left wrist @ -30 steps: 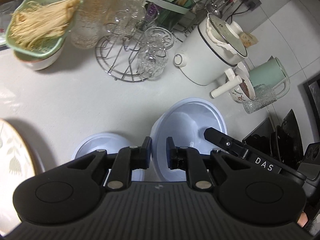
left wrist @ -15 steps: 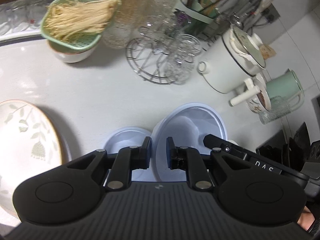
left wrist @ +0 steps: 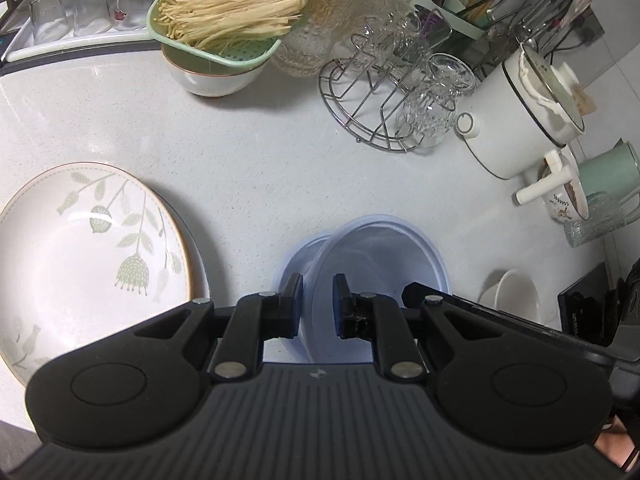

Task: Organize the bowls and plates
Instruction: 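Open both grippers and withdraw them from the stacked blue bowls, then move both grippers toward the white bowl by the stove, then close both grippers on the rim of the white bowl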

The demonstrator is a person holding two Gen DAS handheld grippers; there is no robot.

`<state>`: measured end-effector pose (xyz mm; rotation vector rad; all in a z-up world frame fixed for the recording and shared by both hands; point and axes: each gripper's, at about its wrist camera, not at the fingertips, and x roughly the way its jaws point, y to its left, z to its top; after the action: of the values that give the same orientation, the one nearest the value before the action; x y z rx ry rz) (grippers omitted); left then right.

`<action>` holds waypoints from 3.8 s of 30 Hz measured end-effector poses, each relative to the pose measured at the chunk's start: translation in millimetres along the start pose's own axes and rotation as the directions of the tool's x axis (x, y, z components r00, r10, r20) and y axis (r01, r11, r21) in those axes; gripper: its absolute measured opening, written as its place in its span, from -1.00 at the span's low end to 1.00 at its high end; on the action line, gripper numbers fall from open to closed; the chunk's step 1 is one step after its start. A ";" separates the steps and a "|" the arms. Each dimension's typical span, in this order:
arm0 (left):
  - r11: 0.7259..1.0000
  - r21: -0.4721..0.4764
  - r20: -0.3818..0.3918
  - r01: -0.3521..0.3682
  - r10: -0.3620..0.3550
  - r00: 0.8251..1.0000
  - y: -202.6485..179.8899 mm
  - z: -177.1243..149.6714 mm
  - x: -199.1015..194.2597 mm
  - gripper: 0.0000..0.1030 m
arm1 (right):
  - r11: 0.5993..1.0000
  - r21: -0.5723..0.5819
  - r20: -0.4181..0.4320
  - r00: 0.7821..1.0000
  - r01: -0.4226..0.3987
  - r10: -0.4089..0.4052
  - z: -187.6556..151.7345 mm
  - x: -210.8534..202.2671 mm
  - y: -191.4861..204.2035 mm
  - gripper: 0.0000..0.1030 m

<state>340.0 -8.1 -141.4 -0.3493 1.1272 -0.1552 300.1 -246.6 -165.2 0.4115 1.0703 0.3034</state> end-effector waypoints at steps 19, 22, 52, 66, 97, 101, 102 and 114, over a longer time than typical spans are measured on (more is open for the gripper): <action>0.995 0.091 0.096 -0.026 0.017 0.995 -26.2 4.7 -48.8 -0.14 | 0.997 -0.064 0.191 0.981 0.050 -0.037 4.1 -47.4 4.8 -0.25; 0.991 0.128 0.134 -0.031 0.013 0.991 -39.4 1.8 -64.0 -0.11 | 0.995 -0.087 0.239 0.971 0.049 -0.027 4.0 -66.0 8.8 -0.25; 0.954 0.301 0.171 -0.002 -0.052 0.984 -95.6 -60.0 -111.1 -0.03 | 0.990 -0.051 0.440 0.893 0.134 -0.098 -58.6 -154.9 -3.1 -0.25; 0.927 0.360 0.081 0.107 -0.146 0.986 -136.5 -60.3 -60.4 0.16 | 0.957 0.067 0.415 0.864 0.283 -0.284 -69.1 -162.0 -55.5 -0.25; 0.883 0.395 -0.220 0.252 -0.176 0.960 -202.9 -24.1 120.1 0.05 | 0.889 0.320 0.235 0.882 0.326 -0.408 -39.8 -94.0 -165.5 -0.16; 0.886 0.395 -0.229 0.244 -0.162 0.960 -207.9 -24.0 132.7 -0.19 | 0.888 0.340 0.220 0.892 0.310 -0.395 -40.5 -89.4 -172.1 -0.26; 0.885 0.398 -0.231 0.241 -0.158 0.960 -209.0 -24.9 134.5 -0.24 | 0.885 0.347 0.212 0.893 0.311 -0.397 -41.0 -88.1 -173.4 -0.37; 0.872 0.415 -0.248 0.260 -0.167 0.954 -215.4 -28.1 139.8 -0.58 | 0.881 0.389 0.201 0.909 0.269 -0.366 -46.6 -87.6 -182.4 -0.70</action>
<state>385.6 -256.3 -196.3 -0.0464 1.2160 -0.6501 226.7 -437.5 -201.1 0.5701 0.9043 -0.2447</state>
